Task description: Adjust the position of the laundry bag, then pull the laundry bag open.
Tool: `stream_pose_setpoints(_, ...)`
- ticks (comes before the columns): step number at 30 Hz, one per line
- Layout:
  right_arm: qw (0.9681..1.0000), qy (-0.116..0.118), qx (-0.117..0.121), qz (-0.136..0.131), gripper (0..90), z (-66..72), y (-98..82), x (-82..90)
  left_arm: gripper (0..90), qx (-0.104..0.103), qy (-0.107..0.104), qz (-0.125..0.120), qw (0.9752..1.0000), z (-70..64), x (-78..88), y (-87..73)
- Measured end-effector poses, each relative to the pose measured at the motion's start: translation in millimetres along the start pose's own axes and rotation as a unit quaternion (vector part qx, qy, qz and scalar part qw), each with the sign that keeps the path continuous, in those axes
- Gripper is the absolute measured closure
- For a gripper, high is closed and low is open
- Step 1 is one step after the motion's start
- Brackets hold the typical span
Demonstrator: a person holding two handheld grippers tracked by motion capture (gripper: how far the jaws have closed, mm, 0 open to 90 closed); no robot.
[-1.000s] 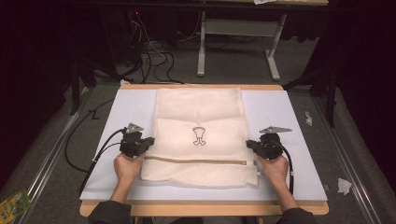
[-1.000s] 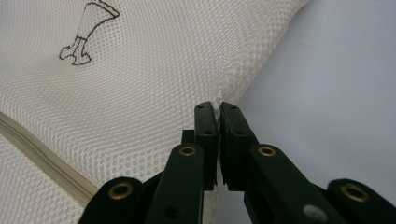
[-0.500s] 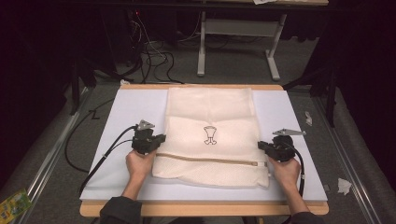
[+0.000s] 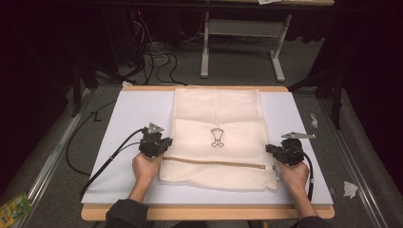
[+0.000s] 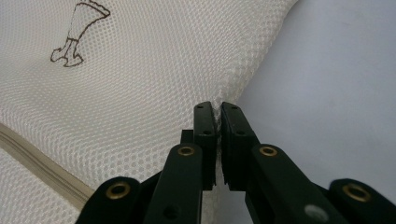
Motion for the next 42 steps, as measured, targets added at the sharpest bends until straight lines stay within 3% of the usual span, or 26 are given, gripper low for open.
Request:
stream_pose_setpoints(7, 1.0, 0.0, 0.005, 0.003, 85.1, -1.1, 0.3, -1.7, 80.8, -0.011, 0.009, -0.001, 0.9999, 0.1, 0.5, -1.7)
stream_pose_setpoints(9, 1.0, -0.001, 0.006, 0.004, 83.2, -1.1, -0.4, -2.0, 74.9, -0.018, 0.017, -0.003, 0.9997, -0.4, 1.0, -3.8)
stream_pose_setpoints(10, 1.0, 0.0, 0.005, 0.006, 81.8, -1.5, -0.9, -1.6, 74.9, -0.019, 0.021, -0.004, 0.9996, -1.0, 1.6, -4.7)
stream_pose_setpoints(13, 1.0, -0.005, -0.001, -0.006, 73.1, -1.5, -3.3, 2.1, 61.9, -0.027, 0.032, -0.016, 0.999, -4.7, 7.8, -7.5)
stream_pose_setpoints(19, 0.9996, -0.014, -0.007, -0.025, 58.8, -1.0, -6.3, 11.6, 52.5, -0.042, 0.035, -0.034, 0.9979, -13.9, 21.2, -15.5)
stream_pose_setpoints(24, 0.9994, -0.02, -0.007, -0.026, 56.4, -0.8, -14.0, 18.3, 51.9, -0.065, 0.027, -0.04, 0.9967, -24.0, 28.6, -23.8)
stream_pose_setpoints(28, 0.9992, -0.026, -0.008, -0.028, 54.7, -0.1, -18.8, 22.2, 51.1, -0.07, 0.027, -0.036, 0.9965, -24.4, 29.6, -29.1)
stream_pose_setpoints(35, 0.9991, -0.026, -0.003, -0.032, 52.2, 2.9, -23.7, 27.9, 50.6, -0.069, 0.016, -0.05, 0.9962, -32.1, 34.6, -36.3)
stream_pose_setpoints(42, 0.9992, -0.024, -0.001, -0.031, 52.0, 9.9, -31.4, 27.4, 49.4, -0.071, 0.006, -0.041, 0.9967, -43.4, 38.9, -45.7)
Point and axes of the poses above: each handheld gripper's, and its own axes: x roughly backward along the jaws, y roughly out of its top, z roughly to its left, the point moved 1 cm from there along -x, roughly forward along the jaws, and after that the axes turned 1 degree about x, right-handed, at the moved point
